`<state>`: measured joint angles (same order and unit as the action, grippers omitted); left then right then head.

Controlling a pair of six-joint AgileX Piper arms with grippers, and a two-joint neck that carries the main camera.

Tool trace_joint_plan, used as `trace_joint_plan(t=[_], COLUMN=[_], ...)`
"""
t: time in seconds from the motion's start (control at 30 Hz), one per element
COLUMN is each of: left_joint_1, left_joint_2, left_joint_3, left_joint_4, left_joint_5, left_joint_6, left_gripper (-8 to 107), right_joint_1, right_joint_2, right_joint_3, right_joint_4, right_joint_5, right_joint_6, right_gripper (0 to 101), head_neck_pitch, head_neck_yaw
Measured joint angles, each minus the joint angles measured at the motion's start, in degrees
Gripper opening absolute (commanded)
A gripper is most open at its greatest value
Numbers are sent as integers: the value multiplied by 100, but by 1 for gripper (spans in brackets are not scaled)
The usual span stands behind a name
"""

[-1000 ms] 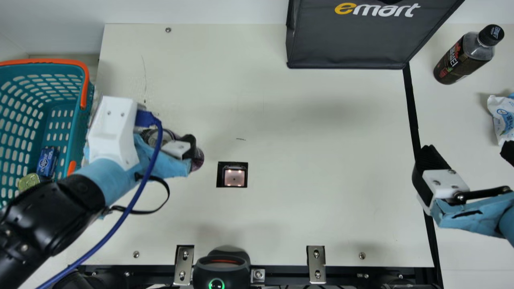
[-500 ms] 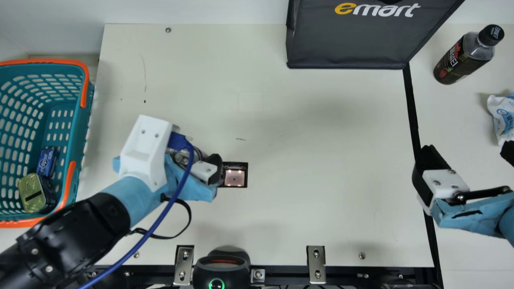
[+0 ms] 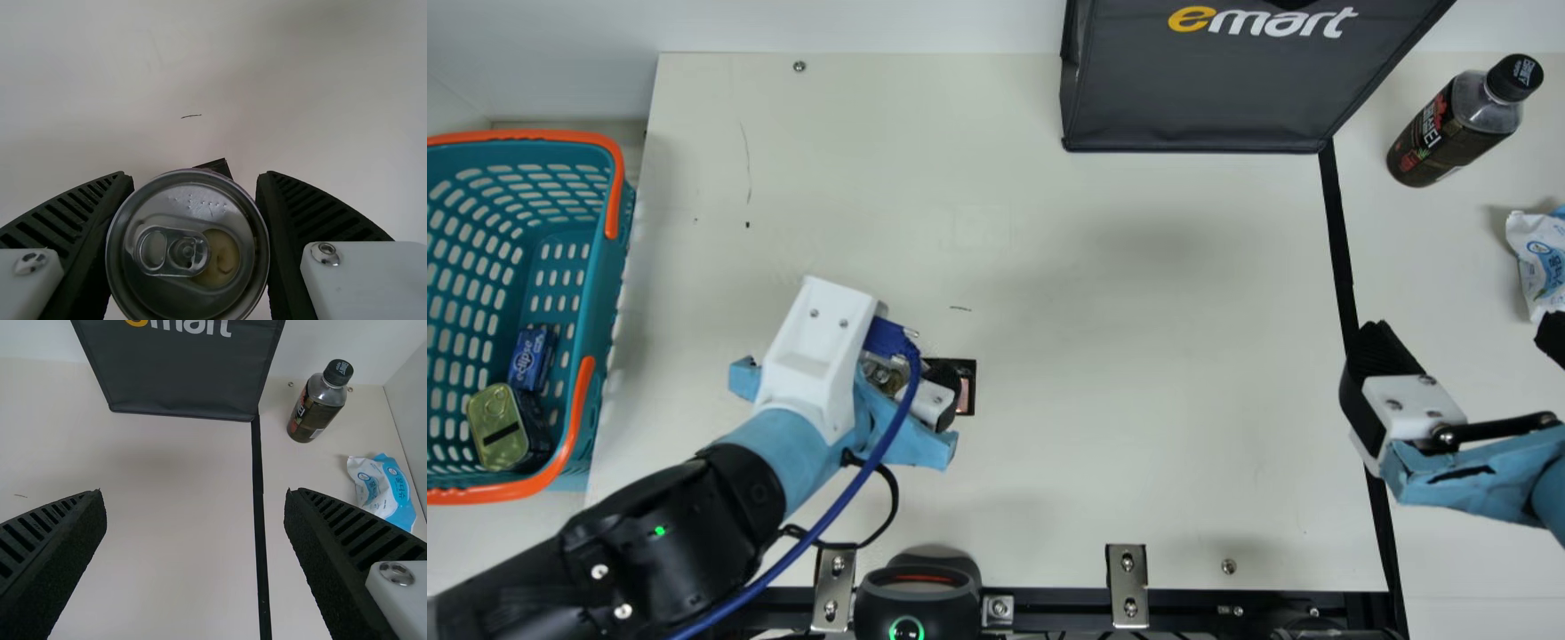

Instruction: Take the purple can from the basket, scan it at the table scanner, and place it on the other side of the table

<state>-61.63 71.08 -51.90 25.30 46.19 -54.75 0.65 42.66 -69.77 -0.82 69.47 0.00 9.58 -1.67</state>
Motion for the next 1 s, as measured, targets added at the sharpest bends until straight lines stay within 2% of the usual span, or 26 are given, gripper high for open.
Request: trace_joint_plan(t=[0.4, 1.0], left_joint_1=[-486, -662], left_joint_2=[302, 350], left_joint_3=[-148, -62], left_joint_4=[322, 168], left_joint_5=[356, 388], left_joint_6=[-630, -454], left_gripper=[-8, -8], right_joint_1=[0, 0], right_joint_2=[0, 0], right_joint_3=[0, 0], right_joint_4=[0, 0], right_joint_5=[-6, -6], right_joint_6=[0, 0], right_gripper=[95, 95], head_neck_pitch=[9, 0], head_neck_yaw=[0, 0])
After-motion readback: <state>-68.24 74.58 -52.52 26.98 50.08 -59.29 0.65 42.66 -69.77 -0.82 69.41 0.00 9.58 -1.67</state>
